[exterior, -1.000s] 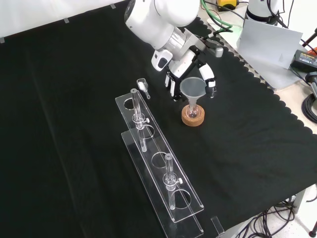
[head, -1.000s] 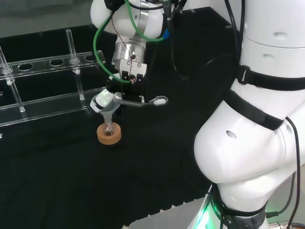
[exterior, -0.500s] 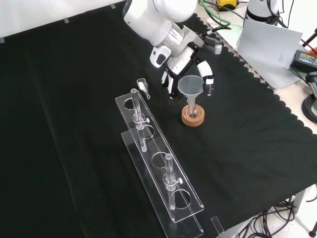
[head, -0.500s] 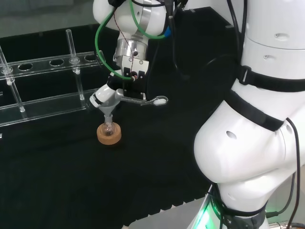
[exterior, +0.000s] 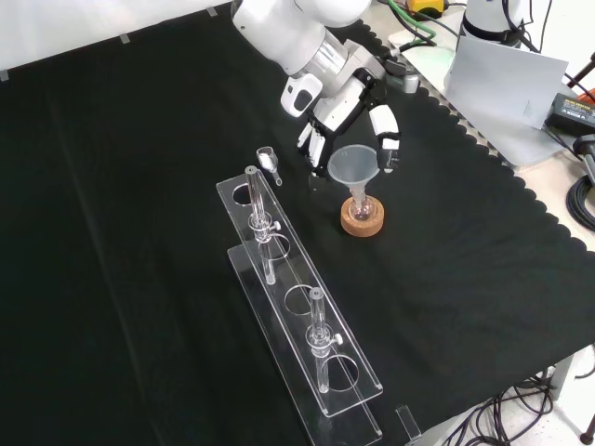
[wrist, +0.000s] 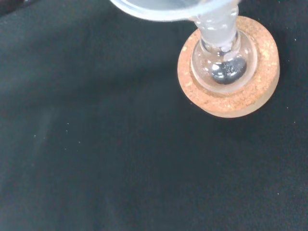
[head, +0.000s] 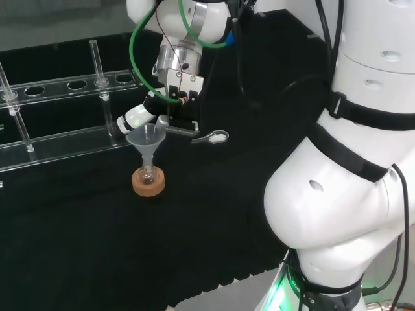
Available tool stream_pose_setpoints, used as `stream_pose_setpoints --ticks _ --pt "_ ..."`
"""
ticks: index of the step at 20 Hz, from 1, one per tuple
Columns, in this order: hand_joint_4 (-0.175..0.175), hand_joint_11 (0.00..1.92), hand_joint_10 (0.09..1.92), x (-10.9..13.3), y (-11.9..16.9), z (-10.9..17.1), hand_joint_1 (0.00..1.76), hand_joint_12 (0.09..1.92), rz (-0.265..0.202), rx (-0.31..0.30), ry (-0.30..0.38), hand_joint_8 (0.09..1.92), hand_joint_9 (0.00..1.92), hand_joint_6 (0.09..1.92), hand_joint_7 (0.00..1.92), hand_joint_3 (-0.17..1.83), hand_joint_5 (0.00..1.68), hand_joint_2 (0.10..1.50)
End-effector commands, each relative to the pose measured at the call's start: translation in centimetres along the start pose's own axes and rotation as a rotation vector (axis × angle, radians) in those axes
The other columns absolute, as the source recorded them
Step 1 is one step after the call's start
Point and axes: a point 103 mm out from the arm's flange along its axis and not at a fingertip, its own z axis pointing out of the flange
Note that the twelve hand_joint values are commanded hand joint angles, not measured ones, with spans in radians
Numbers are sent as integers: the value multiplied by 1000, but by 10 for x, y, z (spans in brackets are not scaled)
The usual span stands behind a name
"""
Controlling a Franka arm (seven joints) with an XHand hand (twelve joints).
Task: Place the funnel on the round-bottom flask.
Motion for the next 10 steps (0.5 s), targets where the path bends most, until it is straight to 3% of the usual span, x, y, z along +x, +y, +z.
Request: stream_pose_setpoints --ticks 1,4,10 --pt "-18 27 703 0 -6 -7 505 1577 -18 -37 6 603 445 87 406 402 363 572" --pt "-19 3 744 5 -12 -16 481 1537 -43 -76 -14 605 316 87 301 359 280 584" --pt "-9 0 799 18 -31 -39 440 1452 -127 -182 -129 602 91 87 132 288 168 598"
